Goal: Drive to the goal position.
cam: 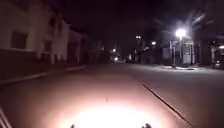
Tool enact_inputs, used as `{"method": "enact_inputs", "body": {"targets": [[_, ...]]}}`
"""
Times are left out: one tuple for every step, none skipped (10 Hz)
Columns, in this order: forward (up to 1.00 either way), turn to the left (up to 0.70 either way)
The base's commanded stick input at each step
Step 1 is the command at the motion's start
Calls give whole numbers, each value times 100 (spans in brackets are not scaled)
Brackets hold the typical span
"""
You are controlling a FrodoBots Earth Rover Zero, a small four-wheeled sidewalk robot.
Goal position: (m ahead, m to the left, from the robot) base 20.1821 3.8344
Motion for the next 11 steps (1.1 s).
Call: {"method": "enact_inputs", "body": {"targets": [[50, 0], [50, 0], [50, 0], [50, 0], [50, 0], [50, 0], [50, 0], [50, 0], [50, 0], [50, 0], [50, 0]]}}
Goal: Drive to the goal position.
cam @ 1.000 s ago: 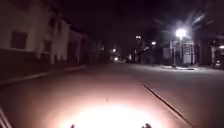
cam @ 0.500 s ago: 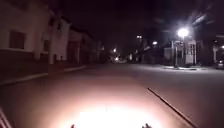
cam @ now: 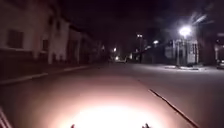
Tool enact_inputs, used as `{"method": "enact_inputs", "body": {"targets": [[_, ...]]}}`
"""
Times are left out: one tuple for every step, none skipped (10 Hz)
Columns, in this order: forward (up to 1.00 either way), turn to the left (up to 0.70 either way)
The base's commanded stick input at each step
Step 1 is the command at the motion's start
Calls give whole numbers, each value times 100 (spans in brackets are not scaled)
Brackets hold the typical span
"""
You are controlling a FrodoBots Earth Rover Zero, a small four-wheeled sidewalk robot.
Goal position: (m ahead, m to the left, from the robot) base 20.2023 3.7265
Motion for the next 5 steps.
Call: {"method": "enact_inputs", "body": {"targets": [[50, 0], [50, 0], [50, 0], [50, 0], [50, 0]]}}
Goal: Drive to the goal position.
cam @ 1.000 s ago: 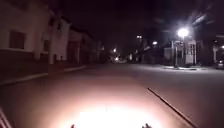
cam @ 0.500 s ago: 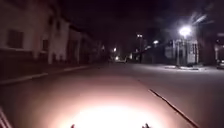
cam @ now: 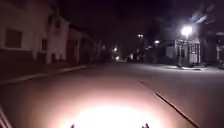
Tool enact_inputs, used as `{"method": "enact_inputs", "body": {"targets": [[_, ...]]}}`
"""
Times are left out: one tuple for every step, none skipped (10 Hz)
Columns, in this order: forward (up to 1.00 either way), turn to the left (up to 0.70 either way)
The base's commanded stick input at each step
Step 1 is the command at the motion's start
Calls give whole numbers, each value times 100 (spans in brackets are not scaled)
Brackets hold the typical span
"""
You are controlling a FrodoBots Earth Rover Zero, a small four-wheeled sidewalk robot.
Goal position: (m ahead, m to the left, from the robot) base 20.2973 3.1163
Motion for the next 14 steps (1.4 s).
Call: {"method": "enact_inputs", "body": {"targets": [[50, 0], [50, 0], [50, 0], [50, 0], [50, 0], [50, 0], [50, 0], [50, 0], [50, 0], [50, 0], [50, 0], [50, 0], [50, 0], [50, 0]]}}
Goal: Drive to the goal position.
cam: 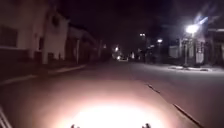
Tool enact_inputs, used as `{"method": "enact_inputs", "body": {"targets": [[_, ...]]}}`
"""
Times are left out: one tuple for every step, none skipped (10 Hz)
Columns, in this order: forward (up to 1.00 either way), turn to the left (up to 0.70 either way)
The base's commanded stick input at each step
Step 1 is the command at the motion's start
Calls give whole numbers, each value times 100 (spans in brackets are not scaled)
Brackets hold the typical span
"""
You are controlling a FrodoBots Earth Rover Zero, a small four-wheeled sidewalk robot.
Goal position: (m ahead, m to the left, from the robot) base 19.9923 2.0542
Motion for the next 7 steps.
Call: {"method": "enact_inputs", "body": {"targets": [[50, 0], [50, 0], [50, 0], [50, 0], [50, 0], [50, 0], [50, 0]]}}
